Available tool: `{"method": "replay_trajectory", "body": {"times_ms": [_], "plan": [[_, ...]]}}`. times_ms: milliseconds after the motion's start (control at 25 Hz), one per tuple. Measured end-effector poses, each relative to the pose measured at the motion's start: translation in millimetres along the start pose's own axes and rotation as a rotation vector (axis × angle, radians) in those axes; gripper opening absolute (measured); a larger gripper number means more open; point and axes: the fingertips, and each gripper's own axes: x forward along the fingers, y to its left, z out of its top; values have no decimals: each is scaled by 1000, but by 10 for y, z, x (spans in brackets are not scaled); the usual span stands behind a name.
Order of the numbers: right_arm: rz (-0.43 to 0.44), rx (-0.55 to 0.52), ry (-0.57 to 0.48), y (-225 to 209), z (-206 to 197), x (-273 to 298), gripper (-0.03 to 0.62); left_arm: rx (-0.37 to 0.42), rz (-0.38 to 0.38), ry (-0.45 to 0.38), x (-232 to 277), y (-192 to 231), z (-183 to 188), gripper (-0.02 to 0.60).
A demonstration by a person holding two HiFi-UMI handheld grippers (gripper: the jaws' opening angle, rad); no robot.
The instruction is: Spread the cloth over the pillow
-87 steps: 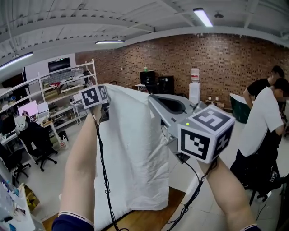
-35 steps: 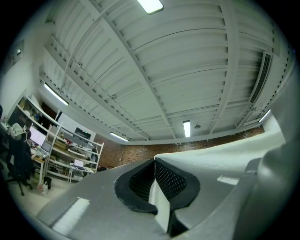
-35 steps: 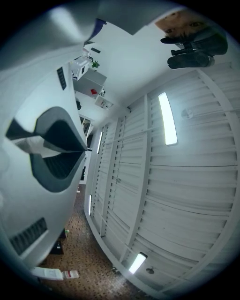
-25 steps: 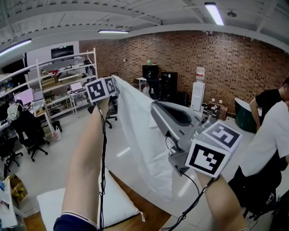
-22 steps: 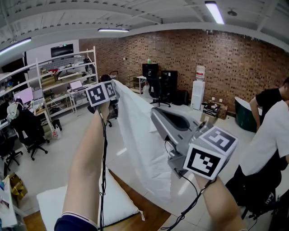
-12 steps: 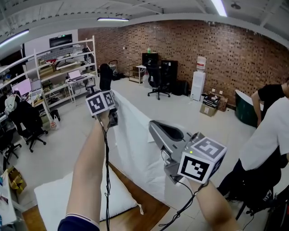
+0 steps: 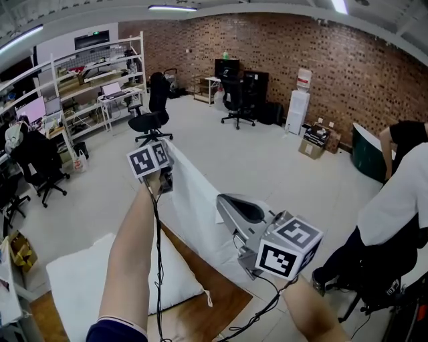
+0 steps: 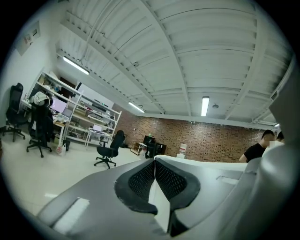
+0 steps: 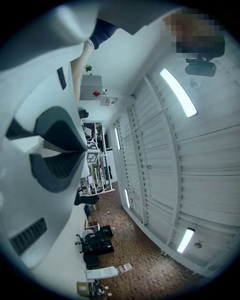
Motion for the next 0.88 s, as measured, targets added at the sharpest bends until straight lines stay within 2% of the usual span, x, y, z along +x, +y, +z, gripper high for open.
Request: {"method": "replay_trajectory", "body": {"times_ms": [160, 360, 600, 880], "plan": [[26, 20, 29, 65, -181, 60, 17, -10, 16, -5, -24, 159, -178, 12], [68, 34, 28, 233, -222, 92, 17, -18, 7, -34, -129, 240, -99, 12], [167, 46, 45, 724, -393, 288, 17, -53, 22, -71, -485, 601, 45, 12], [258, 108, 92, 1454, -767, 505, 17, -55, 94, -52, -1057, 1290, 14, 12]]}}
